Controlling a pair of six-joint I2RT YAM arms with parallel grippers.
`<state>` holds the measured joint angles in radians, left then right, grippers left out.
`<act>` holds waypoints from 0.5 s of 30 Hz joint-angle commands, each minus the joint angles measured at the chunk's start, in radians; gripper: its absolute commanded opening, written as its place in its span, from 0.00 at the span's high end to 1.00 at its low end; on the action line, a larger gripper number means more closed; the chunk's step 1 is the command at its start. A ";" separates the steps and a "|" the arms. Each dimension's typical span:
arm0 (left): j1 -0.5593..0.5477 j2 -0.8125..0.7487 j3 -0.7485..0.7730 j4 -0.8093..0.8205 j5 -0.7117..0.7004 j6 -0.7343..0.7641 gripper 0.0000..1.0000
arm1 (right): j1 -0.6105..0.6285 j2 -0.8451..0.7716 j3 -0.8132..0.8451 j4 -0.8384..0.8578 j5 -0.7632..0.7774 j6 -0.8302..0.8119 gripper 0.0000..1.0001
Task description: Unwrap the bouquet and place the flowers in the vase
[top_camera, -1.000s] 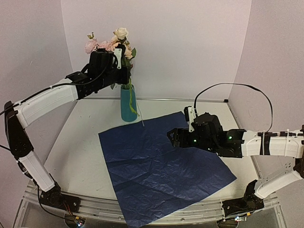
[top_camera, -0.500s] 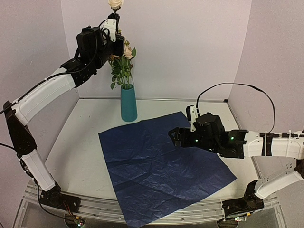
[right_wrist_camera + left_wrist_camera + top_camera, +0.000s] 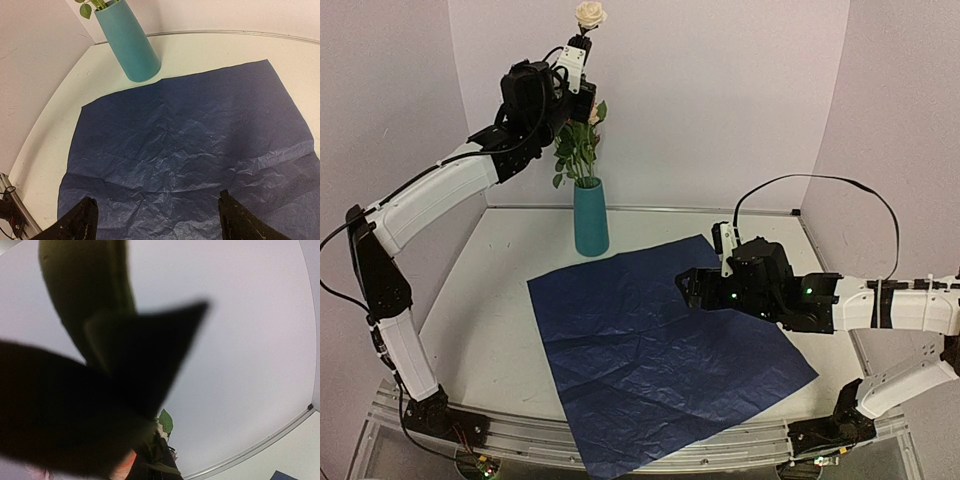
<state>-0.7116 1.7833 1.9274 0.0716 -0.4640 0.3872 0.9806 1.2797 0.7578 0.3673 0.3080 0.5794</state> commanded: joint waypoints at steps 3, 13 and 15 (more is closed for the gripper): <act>0.009 0.019 0.020 0.055 -0.042 0.027 1.00 | 0.003 -0.024 -0.001 0.016 0.034 -0.016 0.17; 0.027 0.067 -0.014 0.074 -0.057 0.007 1.00 | 0.003 -0.018 0.003 0.016 0.039 -0.022 0.16; 0.039 0.075 -0.020 0.076 -0.045 -0.021 1.00 | 0.002 -0.017 0.005 0.016 0.040 -0.026 0.17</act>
<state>-0.6991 1.8413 1.9172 0.0898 -0.5007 0.3983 0.9806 1.2797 0.7578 0.3676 0.3200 0.5715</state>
